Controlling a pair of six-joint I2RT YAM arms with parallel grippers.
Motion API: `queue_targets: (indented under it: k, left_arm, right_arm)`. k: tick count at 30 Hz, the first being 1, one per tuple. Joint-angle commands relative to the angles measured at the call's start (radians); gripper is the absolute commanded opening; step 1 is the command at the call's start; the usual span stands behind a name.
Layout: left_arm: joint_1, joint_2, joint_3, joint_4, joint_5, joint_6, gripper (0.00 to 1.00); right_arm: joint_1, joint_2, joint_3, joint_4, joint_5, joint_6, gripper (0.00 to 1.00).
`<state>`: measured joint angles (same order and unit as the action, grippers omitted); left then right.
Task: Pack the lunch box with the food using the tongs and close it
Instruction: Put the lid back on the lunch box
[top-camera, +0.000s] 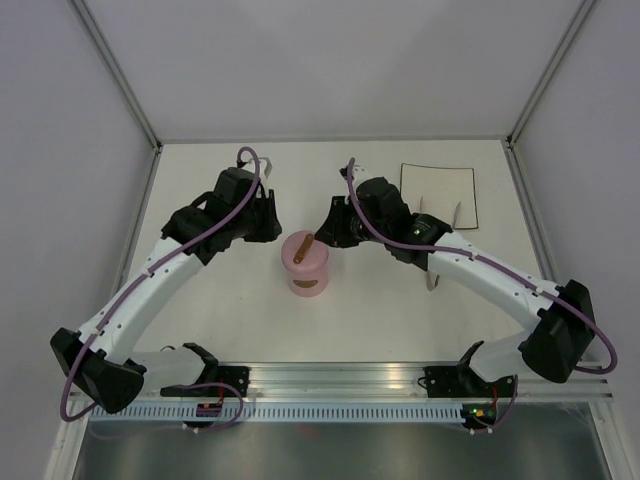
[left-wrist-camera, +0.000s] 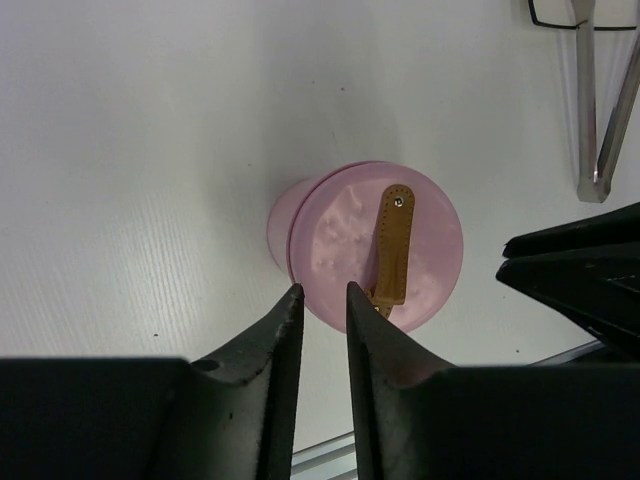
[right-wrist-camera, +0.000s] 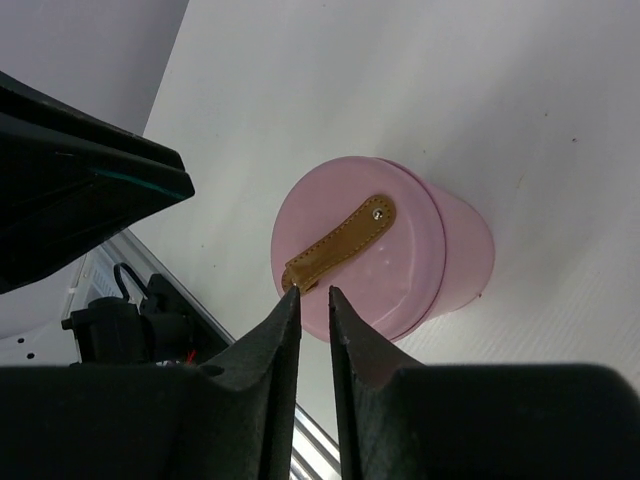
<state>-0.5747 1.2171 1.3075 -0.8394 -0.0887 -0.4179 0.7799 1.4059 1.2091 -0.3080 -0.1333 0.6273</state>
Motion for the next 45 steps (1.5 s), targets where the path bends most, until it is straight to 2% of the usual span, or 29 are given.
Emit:
queue_targets:
  k: [1,5,13,21,27,31,37,41,45]
  left_arm:
    - [-0.001,0.008,-0.034,0.040,0.021,-0.004,0.27]
    - [-0.002,0.032,-0.062,0.091,0.073,-0.021,0.22]
    - [-0.011,0.108,-0.134,0.175,0.168,-0.041,0.18]
    - [-0.027,0.139,-0.247,0.191,0.126,-0.048,0.16]
    - [-0.027,0.110,-0.271,0.189,0.116,-0.053,0.16]
    - [-0.027,0.098,-0.275,0.183,0.113,-0.059,0.15]
    - [-0.027,0.013,-0.180,0.166,0.095,-0.070,0.20]
    - [-0.027,-0.016,-0.059,0.128,0.064,-0.048,0.22]
    - [-0.027,-0.037,-0.005,0.100,0.049,-0.021,0.22]
  right_arm:
    - [0.019,0.018,0.050,-0.005,0.024,-0.009,0.22]
    - [0.030,0.025,0.046,-0.017,0.034,-0.008,0.14]
    - [0.064,0.067,-0.012,-0.039,0.080,-0.017,0.11]
    - [0.091,0.097,-0.097,-0.031,0.116,0.009,0.08]
    - [0.091,0.070,-0.157,-0.020,0.127,0.032,0.08]
    - [0.091,0.064,-0.137,-0.029,0.156,0.031,0.08]
    - [0.091,0.019,-0.011,-0.077,0.179,0.003,0.07]
    - [0.091,-0.019,0.036,-0.074,0.181,0.011,0.08]
    - [0.091,-0.061,0.055,-0.077,0.192,0.011,0.09]
